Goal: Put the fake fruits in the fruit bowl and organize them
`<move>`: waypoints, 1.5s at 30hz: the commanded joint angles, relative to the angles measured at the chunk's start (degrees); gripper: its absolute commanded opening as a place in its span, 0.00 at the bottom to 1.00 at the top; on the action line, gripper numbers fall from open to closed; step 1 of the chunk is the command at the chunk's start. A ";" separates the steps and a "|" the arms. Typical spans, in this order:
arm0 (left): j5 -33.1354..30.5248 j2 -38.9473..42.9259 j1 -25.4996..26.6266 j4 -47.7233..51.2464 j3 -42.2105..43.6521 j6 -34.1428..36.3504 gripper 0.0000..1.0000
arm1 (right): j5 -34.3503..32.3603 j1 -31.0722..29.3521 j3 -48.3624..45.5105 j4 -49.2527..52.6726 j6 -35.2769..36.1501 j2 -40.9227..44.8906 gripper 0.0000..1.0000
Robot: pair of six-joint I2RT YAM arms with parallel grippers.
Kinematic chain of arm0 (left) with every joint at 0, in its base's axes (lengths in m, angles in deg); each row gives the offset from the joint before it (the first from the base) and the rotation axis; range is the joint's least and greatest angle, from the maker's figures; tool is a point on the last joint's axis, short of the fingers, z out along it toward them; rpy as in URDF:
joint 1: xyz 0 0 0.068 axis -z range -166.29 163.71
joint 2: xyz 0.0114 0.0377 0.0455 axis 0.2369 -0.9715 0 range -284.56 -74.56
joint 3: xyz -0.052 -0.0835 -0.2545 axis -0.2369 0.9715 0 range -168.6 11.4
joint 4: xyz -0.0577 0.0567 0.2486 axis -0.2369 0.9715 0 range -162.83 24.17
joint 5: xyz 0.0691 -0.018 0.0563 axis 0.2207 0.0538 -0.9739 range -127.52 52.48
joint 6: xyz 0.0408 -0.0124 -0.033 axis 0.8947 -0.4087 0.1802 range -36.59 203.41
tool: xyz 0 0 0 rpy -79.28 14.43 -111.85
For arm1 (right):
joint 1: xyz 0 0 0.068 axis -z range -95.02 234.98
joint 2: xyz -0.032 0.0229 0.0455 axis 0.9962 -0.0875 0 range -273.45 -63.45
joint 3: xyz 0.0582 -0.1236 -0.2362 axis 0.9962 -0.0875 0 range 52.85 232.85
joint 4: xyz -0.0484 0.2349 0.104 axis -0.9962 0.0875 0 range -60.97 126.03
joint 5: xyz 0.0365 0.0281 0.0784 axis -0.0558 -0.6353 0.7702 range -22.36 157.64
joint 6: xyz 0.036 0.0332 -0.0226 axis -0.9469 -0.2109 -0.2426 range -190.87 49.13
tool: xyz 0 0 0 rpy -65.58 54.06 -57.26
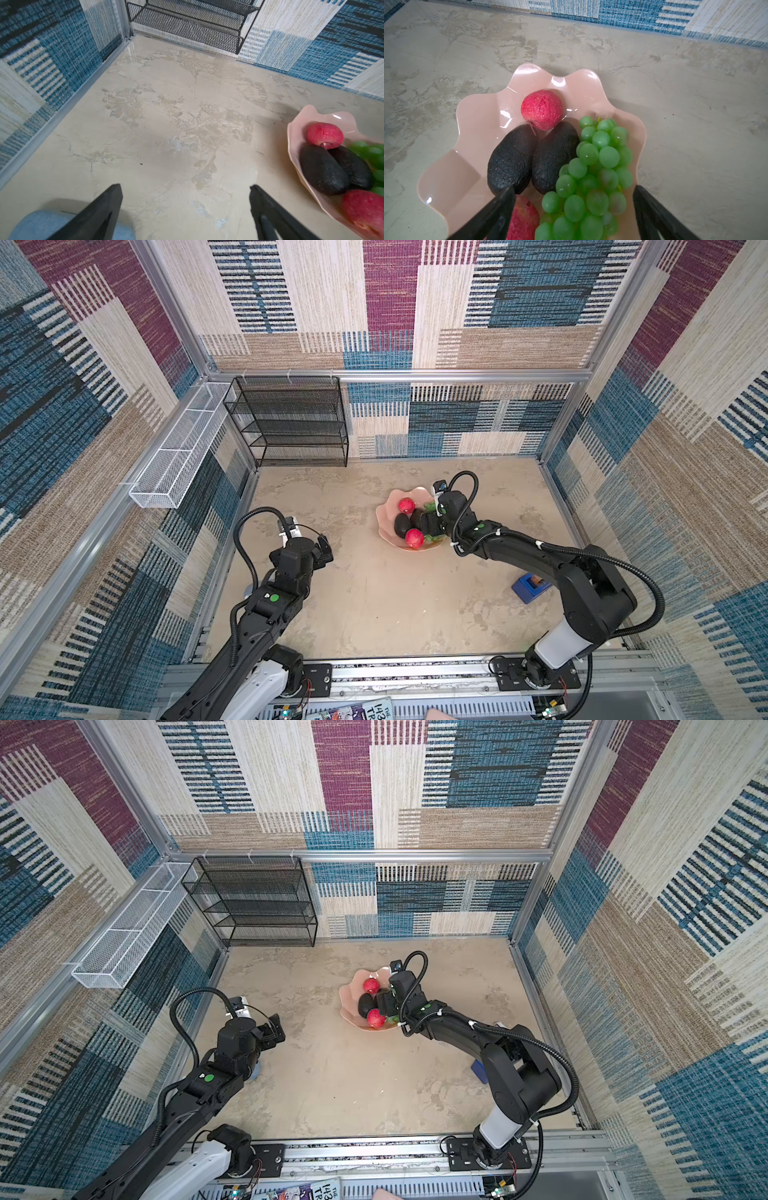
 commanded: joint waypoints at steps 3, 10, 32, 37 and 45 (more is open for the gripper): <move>-7.12 -2.93 -2.06 -15.58 4.29 9.82 0.99 | -0.35 1.57 0.85 -2.00 -0.88 5.13 1.00; -3.47 -10.09 -8.11 -32.31 11.80 17.72 0.99 | -8.24 7.48 -12.00 -13.45 2.36 20.04 1.00; 15.12 -39.15 -17.80 -67.17 14.82 22.69 0.99 | 2.76 28.62 -49.04 -79.32 13.20 8.70 1.00; 14.48 -41.21 -19.68 -55.84 7.49 20.36 0.99 | 7.09 30.50 -47.56 -78.81 12.33 5.03 1.00; 15.37 -42.25 -19.82 -60.61 8.90 21.26 0.99 | 7.60 30.73 -47.42 -78.95 12.36 4.82 1.00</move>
